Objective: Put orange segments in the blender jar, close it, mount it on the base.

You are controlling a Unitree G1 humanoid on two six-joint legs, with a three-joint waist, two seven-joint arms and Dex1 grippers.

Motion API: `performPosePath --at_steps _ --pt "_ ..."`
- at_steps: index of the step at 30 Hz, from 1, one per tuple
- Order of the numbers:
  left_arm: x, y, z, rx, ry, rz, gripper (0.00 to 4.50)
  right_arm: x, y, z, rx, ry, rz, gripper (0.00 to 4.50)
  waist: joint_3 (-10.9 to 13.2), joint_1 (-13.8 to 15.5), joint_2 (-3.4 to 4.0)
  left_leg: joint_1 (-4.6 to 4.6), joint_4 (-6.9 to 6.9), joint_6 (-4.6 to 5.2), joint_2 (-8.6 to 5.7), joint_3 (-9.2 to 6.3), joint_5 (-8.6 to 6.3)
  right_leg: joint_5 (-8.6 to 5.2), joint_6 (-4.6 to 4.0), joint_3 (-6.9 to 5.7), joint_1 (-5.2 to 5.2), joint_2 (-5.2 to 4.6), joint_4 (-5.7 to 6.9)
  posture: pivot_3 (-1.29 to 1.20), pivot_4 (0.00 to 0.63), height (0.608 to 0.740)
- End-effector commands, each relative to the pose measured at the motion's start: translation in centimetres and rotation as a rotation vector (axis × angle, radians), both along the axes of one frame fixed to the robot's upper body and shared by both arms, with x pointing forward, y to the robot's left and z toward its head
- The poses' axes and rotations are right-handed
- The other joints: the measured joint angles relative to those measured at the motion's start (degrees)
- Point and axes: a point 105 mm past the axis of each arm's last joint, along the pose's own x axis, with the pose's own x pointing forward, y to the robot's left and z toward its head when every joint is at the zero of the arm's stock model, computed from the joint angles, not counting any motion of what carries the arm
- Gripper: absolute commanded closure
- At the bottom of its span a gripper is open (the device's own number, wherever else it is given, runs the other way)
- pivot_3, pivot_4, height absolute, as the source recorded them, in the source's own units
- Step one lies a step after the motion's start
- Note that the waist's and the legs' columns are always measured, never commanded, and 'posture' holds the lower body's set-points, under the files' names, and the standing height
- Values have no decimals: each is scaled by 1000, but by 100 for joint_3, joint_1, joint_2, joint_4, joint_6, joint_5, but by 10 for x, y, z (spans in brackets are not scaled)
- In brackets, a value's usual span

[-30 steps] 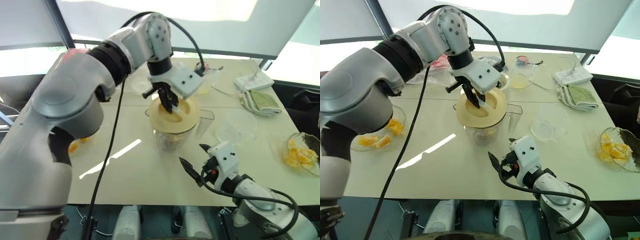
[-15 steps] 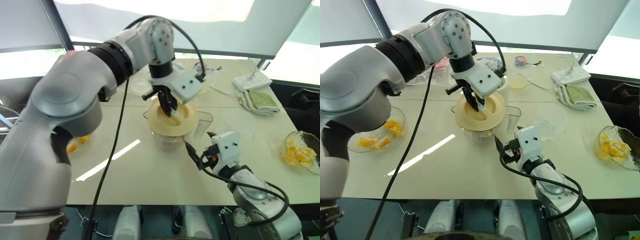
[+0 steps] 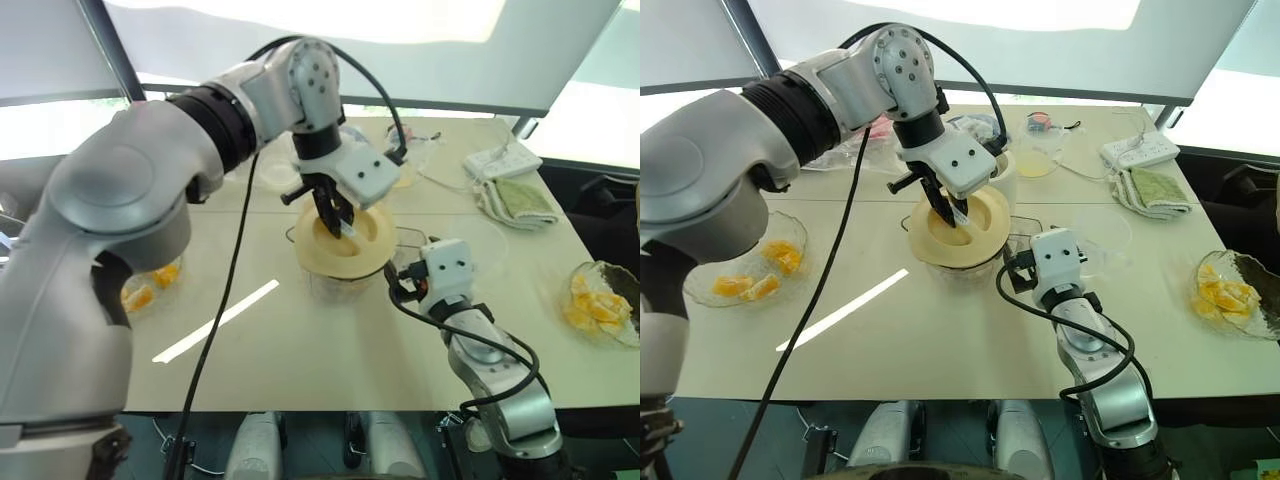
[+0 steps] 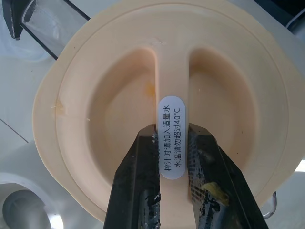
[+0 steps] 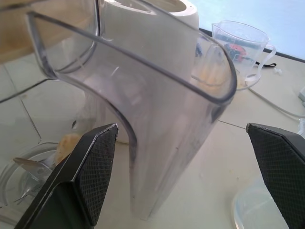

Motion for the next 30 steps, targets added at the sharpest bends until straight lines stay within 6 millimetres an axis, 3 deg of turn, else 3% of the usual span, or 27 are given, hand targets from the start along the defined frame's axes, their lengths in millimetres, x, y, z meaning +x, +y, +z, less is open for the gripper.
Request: performPosePath --at_steps 1,2,7,10,20,26,30 --pt "4 14 -34 158 14 -15 4267 -2 -1 13 12 -61 -3 535 -18 6 9 3 0 0 -1 0 0 0 0 0 4 0 0 0 150 740" --pt "5 15 -36 164 12 -11 4267 -3 -1 13 10 -60 -6 866 -36 11 18 6 0 0 -1 0 0 0 0 0 8 0 -2 0 150 740" --pt "7 19 -41 180 14 -4 4267 -5 -2 13 10 -60 -19 3401 -66 15 58 38 0 3 -1 -3 -2 -19 12 1 39 -2 -5 0 150 740" --pt "6 23 -48 178 32 -4 4267 -8 1 14 22 -61 -23 3494 -72 57 67 75 -3 5 -3 -4 -3 -23 16 2 72 -6 -7 0 150 740" --pt "-11 27 -58 105 196 96 4267 -4 6 11 35 -51 -36 3494 -75 -62 71 77 -9 31 -4 -2 -18 -40 15 9 72 -4 -5 0 150 740" --pt "8 32 -73 170 140 249 4267 -2 3 10 38 -48 -44 3494 -110 -64 76 77 -10 47 -11 -4 -28 -46 17 9 77 -6 -8 0 150 740" --pt "15 34 -76 194 80 258 4267 -3 4 9 41 -40 -34 3494 -171 -72 106 81 -10 50 -32 -14 -29 -56 31 23 88 -15 -13 0 150 740"
